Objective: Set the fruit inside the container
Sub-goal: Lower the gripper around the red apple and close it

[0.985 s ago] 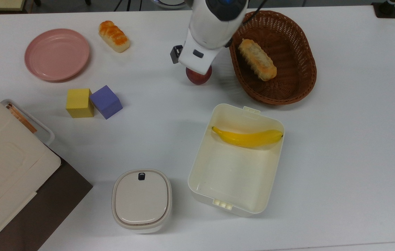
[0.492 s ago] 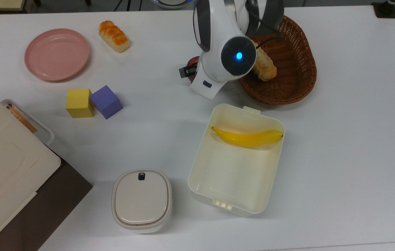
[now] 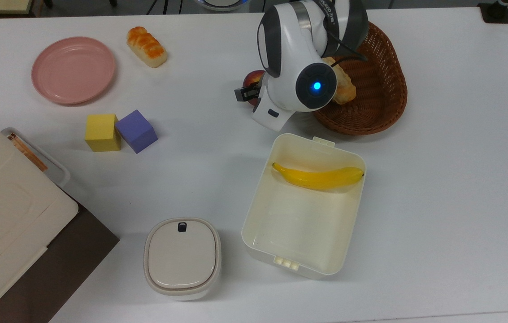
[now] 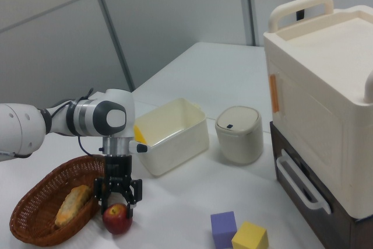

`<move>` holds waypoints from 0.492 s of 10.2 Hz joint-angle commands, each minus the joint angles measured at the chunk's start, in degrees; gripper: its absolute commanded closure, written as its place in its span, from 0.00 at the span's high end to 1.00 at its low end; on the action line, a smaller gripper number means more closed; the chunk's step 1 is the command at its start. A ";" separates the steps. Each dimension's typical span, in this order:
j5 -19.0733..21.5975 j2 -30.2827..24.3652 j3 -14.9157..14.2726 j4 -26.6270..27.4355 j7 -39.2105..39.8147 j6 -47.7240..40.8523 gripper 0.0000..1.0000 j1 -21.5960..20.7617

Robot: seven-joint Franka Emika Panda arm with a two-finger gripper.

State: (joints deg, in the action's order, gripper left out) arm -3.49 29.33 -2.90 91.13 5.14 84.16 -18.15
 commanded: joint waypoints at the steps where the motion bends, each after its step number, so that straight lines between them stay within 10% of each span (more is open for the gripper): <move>1: -0.90 -1.65 -0.79 -0.15 3.11 -3.55 0.14 -0.84; 5: -0.73 -5.59 -0.71 -5.43 0.68 -5.67 0.13 -2.15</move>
State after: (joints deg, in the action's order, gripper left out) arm -3.70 27.28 -3.00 86.94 6.60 80.64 -18.39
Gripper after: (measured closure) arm 0.198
